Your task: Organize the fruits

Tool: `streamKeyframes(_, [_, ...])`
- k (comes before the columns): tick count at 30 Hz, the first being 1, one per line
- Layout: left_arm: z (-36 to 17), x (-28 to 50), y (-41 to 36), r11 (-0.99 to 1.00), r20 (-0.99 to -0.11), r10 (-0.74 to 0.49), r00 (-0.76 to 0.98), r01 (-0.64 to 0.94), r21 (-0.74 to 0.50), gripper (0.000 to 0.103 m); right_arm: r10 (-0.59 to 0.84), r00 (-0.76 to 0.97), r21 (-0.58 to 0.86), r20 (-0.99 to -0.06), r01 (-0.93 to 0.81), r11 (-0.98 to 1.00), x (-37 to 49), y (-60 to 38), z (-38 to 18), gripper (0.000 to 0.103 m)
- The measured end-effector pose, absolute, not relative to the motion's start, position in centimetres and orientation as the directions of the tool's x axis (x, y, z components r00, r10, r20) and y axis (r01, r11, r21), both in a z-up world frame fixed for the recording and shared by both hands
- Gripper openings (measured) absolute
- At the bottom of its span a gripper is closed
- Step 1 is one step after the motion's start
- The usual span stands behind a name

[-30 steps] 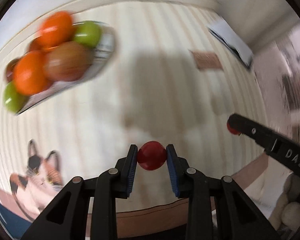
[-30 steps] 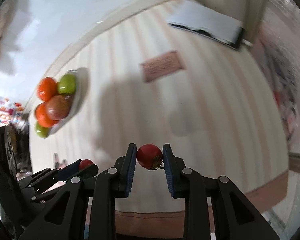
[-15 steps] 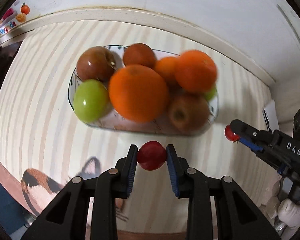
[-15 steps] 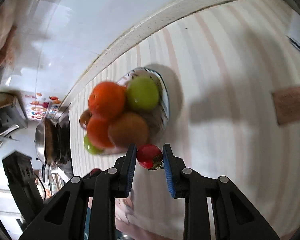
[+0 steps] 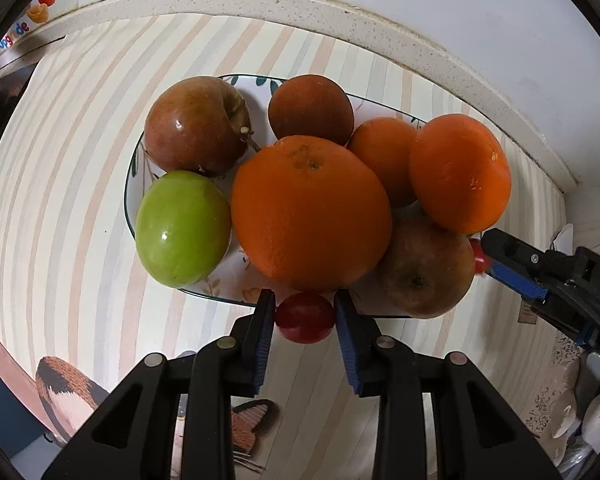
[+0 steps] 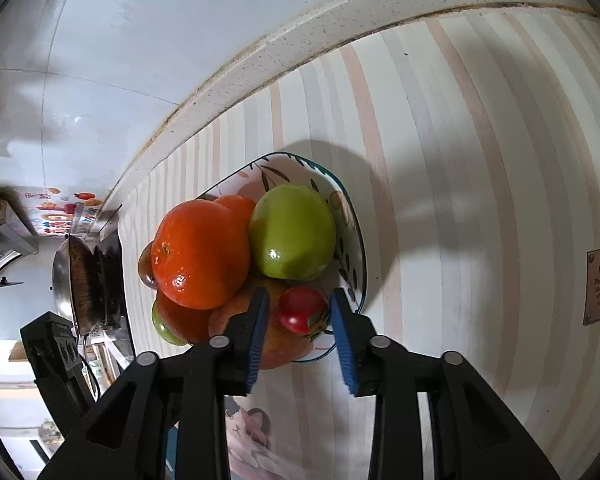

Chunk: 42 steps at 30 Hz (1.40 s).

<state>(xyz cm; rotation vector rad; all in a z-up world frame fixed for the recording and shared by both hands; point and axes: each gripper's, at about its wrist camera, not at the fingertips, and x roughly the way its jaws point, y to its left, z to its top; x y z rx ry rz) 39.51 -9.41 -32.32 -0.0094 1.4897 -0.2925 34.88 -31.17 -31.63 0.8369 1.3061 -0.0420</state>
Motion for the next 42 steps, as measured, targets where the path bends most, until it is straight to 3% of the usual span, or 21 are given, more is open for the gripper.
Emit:
streamKeyframes(7, [-32.5,39.6,-9.0,0.965,-0.977,-0.208,0.058,0.177,-0.194,0.029,0.408,0.316,0.514,-0.857,0.462,0.723,34.7,-31.7,-31.1,0.059])
streamKeyframes(13, [-32.6,39.3,-8.4,0.967,-0.973,-0.212,0.088,0.161,-0.196,0.038,0.417,0.331,0.530,-0.846,0.453,0.717,34.2,-31.6,-30.6,0.059])
streamKeyframes(23, [-32.6,35.8,-5.9,0.961,-0.975,-0.214,0.062,0.191,-0.199,0.037,0.375,0.360,0.502,-0.854,0.379,0.777,32.1,-30.9,-27.7,0.059])
streamKeyframes(31, [-35.1,32.0,-6.2,0.955,-0.980,-0.196,-0.024,0.224,-0.196,0.037,0.369,0.338,0.485,-0.866,0.385,0.785,28.9,-30.7,-28.5,0.059])
streamKeyframes(36, [-35.4,30.6,-6.5,0.950,-0.986,-0.167,0.009,0.270,-0.158,0.028,0.355,0.323,0.465,-0.877,0.386,0.797,27.3,-30.5,-29.2,0.059])
streamKeyframes(42, [-33.2,31.9,-6.1,0.950,-0.977,-0.200,0.067,0.256,-0.177,0.028,0.353,0.324,0.466,-0.878,0.403,0.788,26.4,-30.7,-29.7,0.059])
